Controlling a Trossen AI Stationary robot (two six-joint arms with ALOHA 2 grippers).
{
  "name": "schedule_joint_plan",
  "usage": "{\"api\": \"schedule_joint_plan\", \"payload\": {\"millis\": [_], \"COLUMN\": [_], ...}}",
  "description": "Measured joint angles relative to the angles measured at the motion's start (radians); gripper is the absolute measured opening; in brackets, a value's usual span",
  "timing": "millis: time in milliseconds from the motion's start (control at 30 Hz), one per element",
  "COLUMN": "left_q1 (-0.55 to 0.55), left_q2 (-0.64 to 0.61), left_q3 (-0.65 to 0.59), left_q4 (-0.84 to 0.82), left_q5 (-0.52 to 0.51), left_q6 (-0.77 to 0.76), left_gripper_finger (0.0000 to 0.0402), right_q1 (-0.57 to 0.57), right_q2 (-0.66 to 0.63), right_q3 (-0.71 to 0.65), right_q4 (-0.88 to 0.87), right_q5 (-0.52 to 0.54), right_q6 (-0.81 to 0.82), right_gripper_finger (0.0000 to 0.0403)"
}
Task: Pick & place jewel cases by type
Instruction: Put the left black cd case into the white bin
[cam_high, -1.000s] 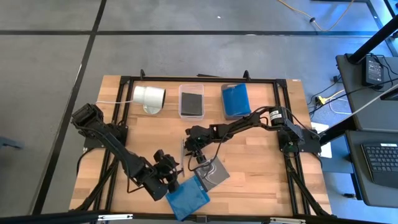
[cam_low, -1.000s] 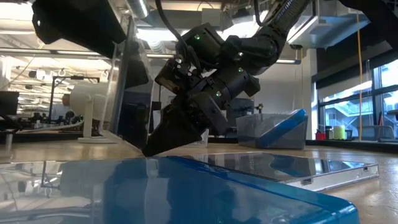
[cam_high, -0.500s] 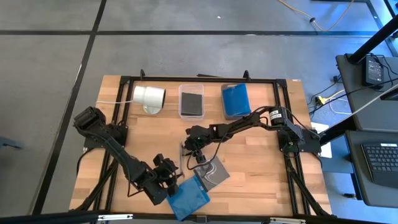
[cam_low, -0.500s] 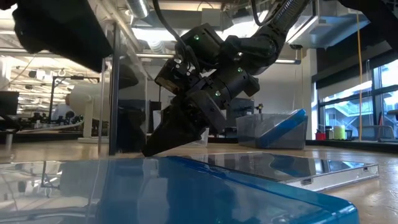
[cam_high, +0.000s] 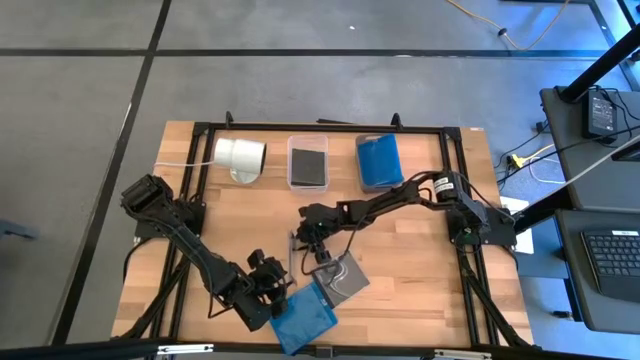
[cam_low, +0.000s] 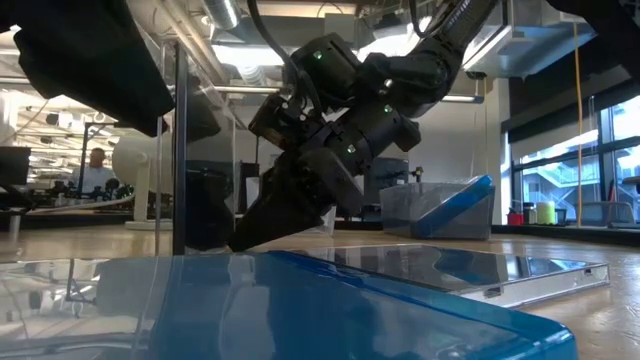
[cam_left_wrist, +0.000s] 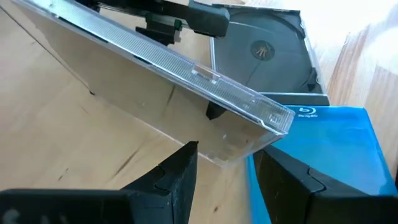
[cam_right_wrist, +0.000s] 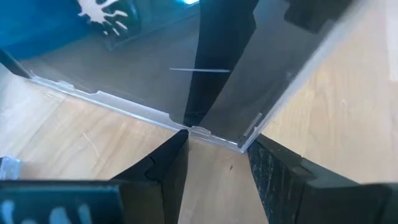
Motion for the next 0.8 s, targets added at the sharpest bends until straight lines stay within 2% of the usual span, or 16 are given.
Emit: {"api": "schedule_joint_plan", "payload": {"millis": [67,467,800], "left_q1": [0.001,0.003,0.005], "left_q2": [0.000,-0.001,-0.001], "left_q3": [0.000,-0.001,-0.002], "left_q4": [0.000,-0.001,-0.004], "left_q5": [0.000,-0.008,-0.017], "left_q6": [0.013,0.017,0.083], "left_gripper_finger": [0.0152,0.0153,0.0153], "right_q1": [0.001,-0.001,0.000], "right_q2": [0.000,0.000,-0.027], "right_q3": [0.000,0.000,0.000], "right_q4": [-0.003,-0.003,-0.034], "right_q5": [0.031,0.048,0.106], "right_q6": [-0.024,-0.029,-0.021], "right_gripper_finger": [0.0168,0.0168,0.0168]}}
